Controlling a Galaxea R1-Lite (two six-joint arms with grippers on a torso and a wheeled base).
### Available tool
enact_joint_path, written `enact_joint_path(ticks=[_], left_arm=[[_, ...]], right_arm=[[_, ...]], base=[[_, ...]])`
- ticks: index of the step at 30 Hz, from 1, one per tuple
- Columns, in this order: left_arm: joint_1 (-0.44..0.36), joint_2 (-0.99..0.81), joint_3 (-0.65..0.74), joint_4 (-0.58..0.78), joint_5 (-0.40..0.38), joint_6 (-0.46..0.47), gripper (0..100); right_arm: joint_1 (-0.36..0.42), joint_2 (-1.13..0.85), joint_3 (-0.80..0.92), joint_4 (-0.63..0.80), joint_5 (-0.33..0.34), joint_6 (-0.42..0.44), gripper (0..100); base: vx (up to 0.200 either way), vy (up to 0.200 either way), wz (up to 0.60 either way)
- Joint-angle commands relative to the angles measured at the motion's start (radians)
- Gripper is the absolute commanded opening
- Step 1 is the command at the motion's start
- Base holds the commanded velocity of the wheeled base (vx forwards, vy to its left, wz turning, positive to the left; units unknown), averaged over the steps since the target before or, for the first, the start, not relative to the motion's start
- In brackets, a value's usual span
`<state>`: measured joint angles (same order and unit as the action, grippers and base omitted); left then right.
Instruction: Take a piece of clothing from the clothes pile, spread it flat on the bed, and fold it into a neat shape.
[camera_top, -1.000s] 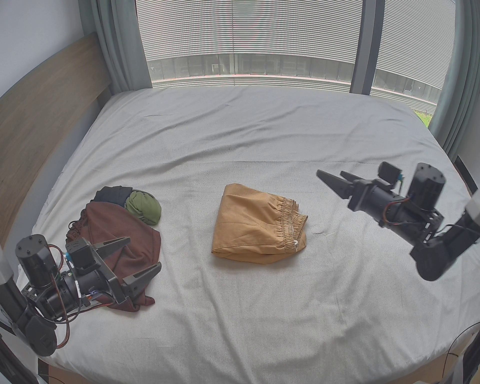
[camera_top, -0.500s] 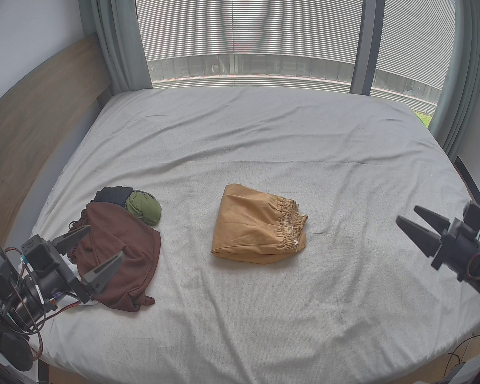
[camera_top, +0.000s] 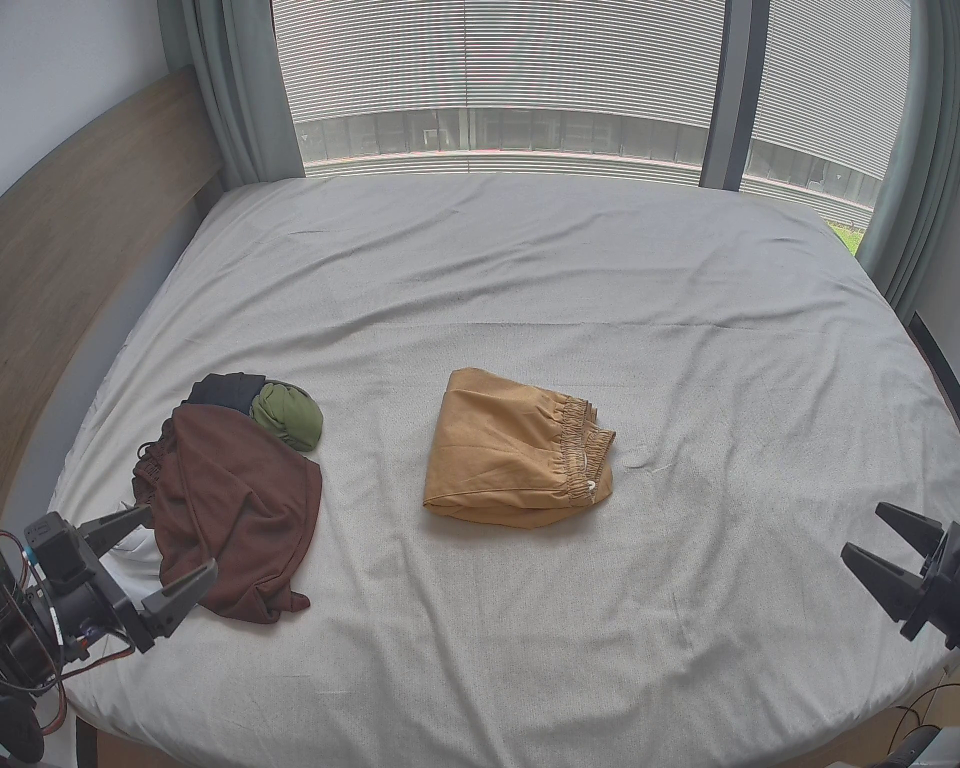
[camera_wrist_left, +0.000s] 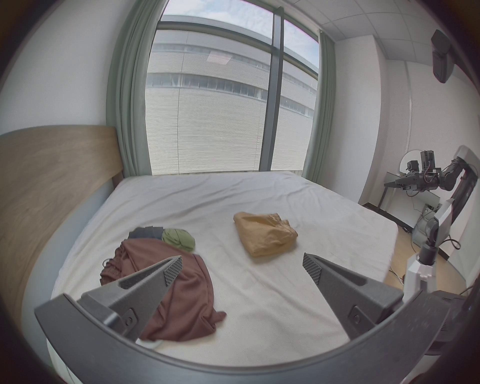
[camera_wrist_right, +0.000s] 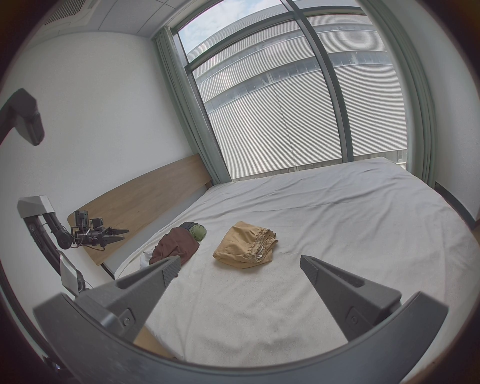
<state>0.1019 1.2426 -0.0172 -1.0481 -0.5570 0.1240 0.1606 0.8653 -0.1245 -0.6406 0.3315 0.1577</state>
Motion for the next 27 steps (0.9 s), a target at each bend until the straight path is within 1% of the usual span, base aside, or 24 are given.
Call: enact_joint_path(ticks=[1,2,3,4,7,10,11,15,20,24,27], left_arm=[[0.001,-0.252,0.017,0.175,-0.012,0.014,100],[-0.005,-0.291,0.017,0.223,-0.015,0.014,100],[-0.005,-0.291,0.017,0.223,-0.015,0.014,100],[-0.019,-0.374,0.017,0.316,-0.040,0.014,100],[-0.028,-0.454,0.017,0.408,-0.054,0.017,100],[-0.030,-0.486,0.017,0.444,-0.054,0.017,100],[-0.030,-0.519,0.017,0.479,-0.054,0.017,100],[-0.030,-0.597,0.017,0.550,-0.054,0.017,100],[-0.027,-0.721,0.017,0.657,-0.052,0.017,100],[-0.022,-0.822,0.017,0.737,-0.050,0.016,100],[-0.019,-0.930,0.017,0.833,-0.047,0.008,100]], right_arm=[[-0.024,-0.204,0.009,0.105,0.000,-0.007,100],[-0.035,-0.236,0.016,0.127,-0.002,-0.012,100],[-0.035,-0.236,0.016,0.127,-0.002,-0.012,100],[-0.056,-0.298,0.023,0.167,-0.002,-0.017,100],[-0.073,-0.378,0.034,0.216,-0.002,-0.017,100],[-0.085,-0.427,0.039,0.249,-0.002,-0.017,100],[-0.101,-0.485,0.042,0.291,-0.002,-0.017,100],[-0.130,-0.597,0.052,0.381,-0.002,-0.017,100],[-0.139,-0.723,0.091,0.495,0.001,-0.015,100],[-0.141,-0.801,0.114,0.532,0.001,-0.010,100],[-0.155,-0.865,0.120,0.569,0.000,-0.009,100]], base=[[0.000,0.000,0.00],[0.000,0.000,0.00],[0.000,0.000,0.00],[0.000,0.000,0.00],[0.000,0.000,0.00],[0.000,0.000,0.00],[0.000,0.000,0.00],[0.000,0.000,0.00],[0.000,0.000,0.00],[0.000,0.000,0.00],[0.000,0.000,0.00]])
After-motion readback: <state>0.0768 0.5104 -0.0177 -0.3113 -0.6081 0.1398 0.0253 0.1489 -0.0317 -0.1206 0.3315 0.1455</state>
